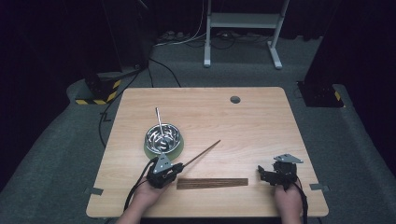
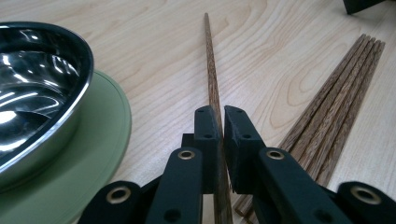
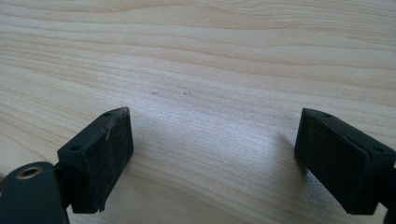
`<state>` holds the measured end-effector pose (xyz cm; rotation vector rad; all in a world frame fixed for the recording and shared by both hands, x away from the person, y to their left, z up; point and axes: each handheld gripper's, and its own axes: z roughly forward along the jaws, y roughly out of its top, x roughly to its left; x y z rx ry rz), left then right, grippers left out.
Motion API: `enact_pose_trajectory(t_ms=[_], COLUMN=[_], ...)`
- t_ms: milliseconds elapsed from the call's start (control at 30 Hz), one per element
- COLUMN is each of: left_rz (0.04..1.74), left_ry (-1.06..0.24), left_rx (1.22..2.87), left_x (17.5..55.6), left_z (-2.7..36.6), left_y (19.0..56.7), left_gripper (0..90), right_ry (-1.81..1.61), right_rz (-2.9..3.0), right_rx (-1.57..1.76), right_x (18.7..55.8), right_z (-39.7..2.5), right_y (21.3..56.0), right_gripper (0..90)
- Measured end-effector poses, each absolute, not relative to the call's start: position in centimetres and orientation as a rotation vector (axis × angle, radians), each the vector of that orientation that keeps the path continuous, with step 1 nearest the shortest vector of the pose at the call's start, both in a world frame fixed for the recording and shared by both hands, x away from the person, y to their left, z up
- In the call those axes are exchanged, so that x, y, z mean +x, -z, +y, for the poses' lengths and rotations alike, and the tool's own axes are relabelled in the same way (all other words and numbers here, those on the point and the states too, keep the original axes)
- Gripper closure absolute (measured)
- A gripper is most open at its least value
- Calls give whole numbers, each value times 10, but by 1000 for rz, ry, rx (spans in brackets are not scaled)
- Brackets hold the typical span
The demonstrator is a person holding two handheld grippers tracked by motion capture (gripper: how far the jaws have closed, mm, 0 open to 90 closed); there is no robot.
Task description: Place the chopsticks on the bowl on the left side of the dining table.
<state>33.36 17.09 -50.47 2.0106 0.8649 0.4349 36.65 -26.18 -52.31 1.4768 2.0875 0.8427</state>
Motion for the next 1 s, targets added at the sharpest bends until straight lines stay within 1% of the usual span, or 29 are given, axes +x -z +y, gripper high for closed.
enact_pose_trajectory(t_ms=[367,1000], left_rz=[857,947], left_ry=[-464,-523], left_rx=[1956,1854], left_x=[331,334], left_z=[186,228], left_y=[492,479], left_gripper=[837,837], right_ry=[-843,-843], right_rz=[2088,2090], right_rx=[1474,1470], right_x=[367,367], right_z=[-262,-262], right_y=[523,523], right_gripper=[113,114])
